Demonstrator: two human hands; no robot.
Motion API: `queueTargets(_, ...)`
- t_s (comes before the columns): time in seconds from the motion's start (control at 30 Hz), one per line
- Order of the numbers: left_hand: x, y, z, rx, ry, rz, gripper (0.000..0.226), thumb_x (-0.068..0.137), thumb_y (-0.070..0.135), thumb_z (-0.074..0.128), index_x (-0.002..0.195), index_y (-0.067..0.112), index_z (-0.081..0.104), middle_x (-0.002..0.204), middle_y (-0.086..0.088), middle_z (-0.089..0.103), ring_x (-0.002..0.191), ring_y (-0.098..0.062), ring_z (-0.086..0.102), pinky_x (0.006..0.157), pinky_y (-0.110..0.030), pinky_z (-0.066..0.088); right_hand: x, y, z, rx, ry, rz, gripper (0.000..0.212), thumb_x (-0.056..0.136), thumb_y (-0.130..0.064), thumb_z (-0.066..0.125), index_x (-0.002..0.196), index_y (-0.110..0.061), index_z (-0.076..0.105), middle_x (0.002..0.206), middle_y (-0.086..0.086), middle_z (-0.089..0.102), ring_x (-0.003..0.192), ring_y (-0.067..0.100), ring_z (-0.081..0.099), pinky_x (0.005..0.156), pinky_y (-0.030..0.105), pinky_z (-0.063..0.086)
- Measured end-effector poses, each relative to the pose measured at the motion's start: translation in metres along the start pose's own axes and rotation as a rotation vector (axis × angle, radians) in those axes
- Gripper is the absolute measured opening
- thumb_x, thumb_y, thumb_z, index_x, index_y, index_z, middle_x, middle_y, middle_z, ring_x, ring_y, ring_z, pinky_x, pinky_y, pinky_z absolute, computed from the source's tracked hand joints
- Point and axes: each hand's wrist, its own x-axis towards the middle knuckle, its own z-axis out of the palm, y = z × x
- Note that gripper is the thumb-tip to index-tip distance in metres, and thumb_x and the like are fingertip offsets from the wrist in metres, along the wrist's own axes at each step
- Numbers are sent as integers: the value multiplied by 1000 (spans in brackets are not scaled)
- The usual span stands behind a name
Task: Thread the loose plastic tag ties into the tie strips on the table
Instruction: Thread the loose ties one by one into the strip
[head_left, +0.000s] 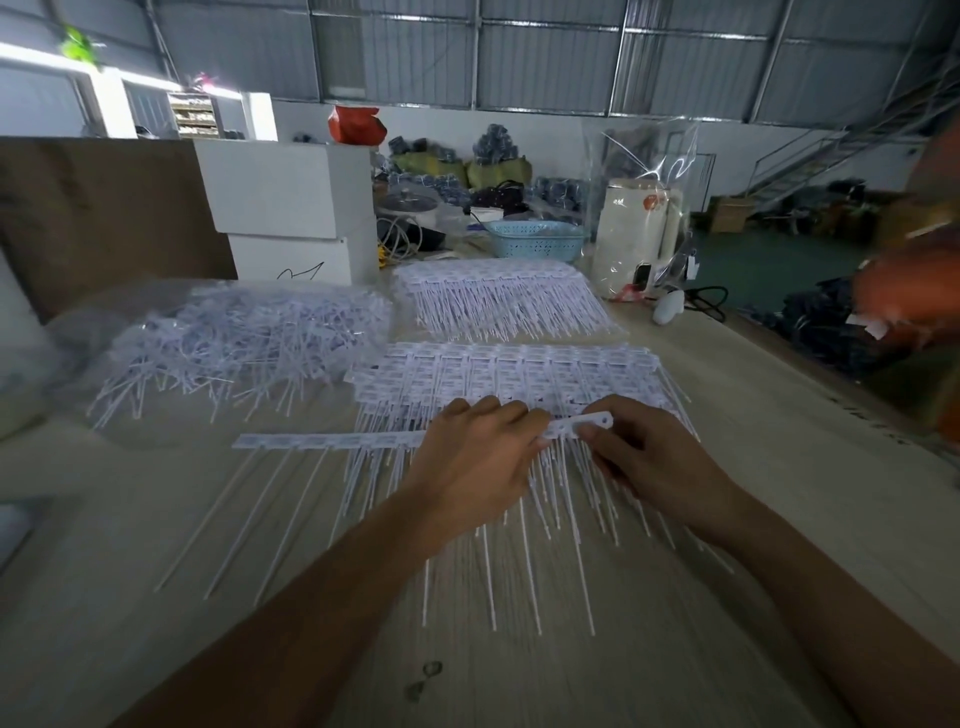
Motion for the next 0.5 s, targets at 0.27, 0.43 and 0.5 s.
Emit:
queueTargets(0.27, 0, 2, -3, 1, -38, 0, 8, 87, 16, 67, 94, 19, 68, 75, 2, 66, 66, -24, 63, 59, -30, 41, -1, 3, 0, -51, 2, -96, 14, 102, -19, 55, 94, -23, 67, 61, 0, 58, 48, 5, 48, 54, 14, 37)
queueTargets(0.43, -1, 2, -3, -8, -64, -12, 7, 86, 15, 68, 92, 19, 67, 73, 3, 65, 64, -24, 63, 61, -28, 34, -1, 4, 2, -105, 10, -145, 17, 102, -19, 55, 92, -28, 65, 65, -4, 59, 55, 7, 53, 58, 14, 38)
queueTargets(0.5, -1, 2, -2, -24, -78, -15, 6, 88, 15, 66, 92, 20, 67, 74, 3, 65, 66, -24, 64, 62, -29, 33, -1, 4, 2, -122, 13, -158, 19, 102, -18, 55, 92, -32, 65, 66, -8, 59, 55, 7, 54, 58, 12, 37)
